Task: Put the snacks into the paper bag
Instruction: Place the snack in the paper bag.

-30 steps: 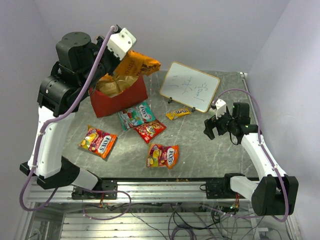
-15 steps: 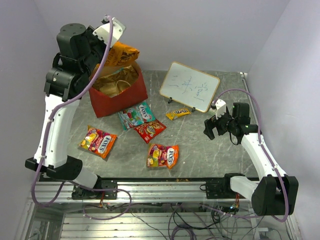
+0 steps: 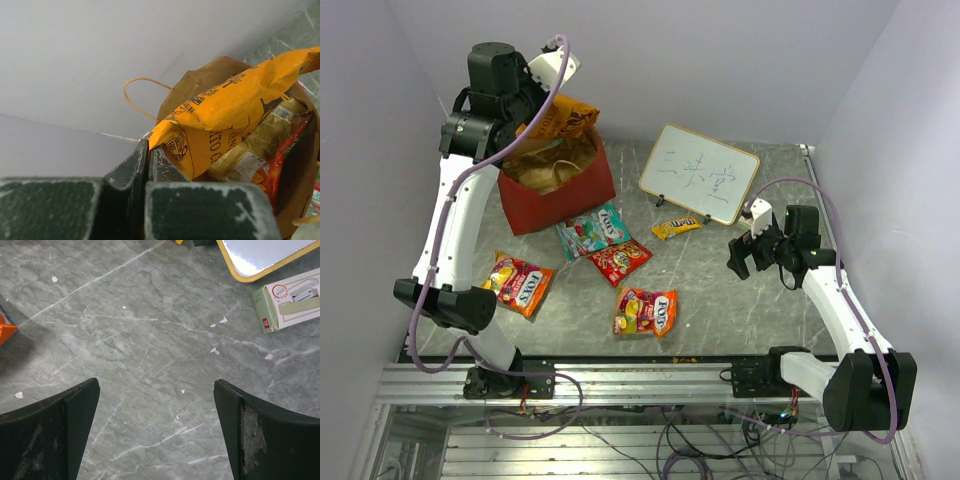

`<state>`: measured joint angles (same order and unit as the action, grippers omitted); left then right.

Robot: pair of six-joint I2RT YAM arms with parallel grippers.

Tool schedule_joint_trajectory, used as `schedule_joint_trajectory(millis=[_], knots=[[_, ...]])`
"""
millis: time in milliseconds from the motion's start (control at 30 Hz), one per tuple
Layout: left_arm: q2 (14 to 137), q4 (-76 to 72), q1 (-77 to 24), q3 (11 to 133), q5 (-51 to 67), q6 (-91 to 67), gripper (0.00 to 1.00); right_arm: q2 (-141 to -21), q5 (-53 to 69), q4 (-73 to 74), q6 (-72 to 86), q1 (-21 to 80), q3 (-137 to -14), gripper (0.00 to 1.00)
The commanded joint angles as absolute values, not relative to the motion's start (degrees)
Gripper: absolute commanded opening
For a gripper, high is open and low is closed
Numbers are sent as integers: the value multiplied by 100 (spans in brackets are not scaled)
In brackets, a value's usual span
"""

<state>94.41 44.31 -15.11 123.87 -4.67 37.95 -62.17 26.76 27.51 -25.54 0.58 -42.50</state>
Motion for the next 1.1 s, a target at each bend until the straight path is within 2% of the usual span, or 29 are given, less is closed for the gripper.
schedule_joint_trajectory(millis=[0,700,1067], knots=[[9496,4108,-1468,12487,-13,3840,7,-6125,2735,2750,-2594,18,-4219,98],[10244,5096,-1477,12896,1429,4746,7,-5924,2663,2717,-2610,18,-4166,98],[10190,4726,-1475,12623,1920,4825,7,-5998,2694,2742,-2620,18,-4173,98]])
